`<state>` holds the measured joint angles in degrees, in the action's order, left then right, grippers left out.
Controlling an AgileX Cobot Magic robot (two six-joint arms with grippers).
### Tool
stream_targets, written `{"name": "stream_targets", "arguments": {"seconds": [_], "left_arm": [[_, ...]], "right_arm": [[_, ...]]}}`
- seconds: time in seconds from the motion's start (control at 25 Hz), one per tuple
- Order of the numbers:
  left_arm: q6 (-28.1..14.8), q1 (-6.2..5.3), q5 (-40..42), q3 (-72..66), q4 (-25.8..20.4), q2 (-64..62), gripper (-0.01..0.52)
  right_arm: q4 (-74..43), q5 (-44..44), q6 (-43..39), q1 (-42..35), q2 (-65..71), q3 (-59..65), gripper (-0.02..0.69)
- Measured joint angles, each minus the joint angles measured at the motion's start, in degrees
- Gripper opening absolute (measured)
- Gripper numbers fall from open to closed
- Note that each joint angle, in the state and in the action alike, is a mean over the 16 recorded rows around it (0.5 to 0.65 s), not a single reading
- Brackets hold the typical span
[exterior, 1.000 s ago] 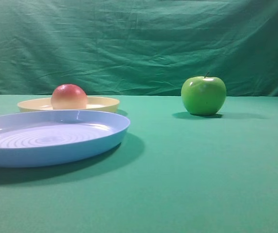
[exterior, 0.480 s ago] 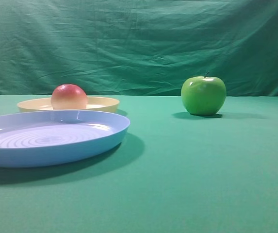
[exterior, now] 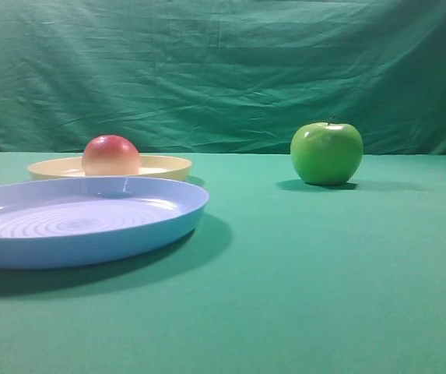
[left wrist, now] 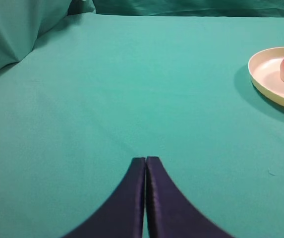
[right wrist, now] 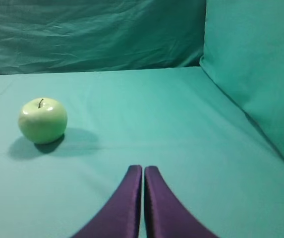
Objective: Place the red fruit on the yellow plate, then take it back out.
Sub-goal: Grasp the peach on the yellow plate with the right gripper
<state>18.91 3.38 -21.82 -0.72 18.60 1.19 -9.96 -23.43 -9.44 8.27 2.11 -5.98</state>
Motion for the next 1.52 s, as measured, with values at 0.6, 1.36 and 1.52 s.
{"name": "stream_targets", "arguments": {"seconds": [0.6,1.36,1.52], "left_arm": [[0.0,0.0,0.0,0.0,0.0,0.0,0.0],[0.0,0.0,0.0,0.0,0.0,0.0,0.0],[0.0,0.0,0.0,0.0,0.0,0.0,0.0]], "right_arm": [[1.9,1.6,1.4,-0.7,-2.7,7.4,0.0],[4.8,3.0,4.7,-0.5,-1.5,3.7,0.0],[5.8,3.1,4.6,0.3,1.4,-1.7,0.0]]}}
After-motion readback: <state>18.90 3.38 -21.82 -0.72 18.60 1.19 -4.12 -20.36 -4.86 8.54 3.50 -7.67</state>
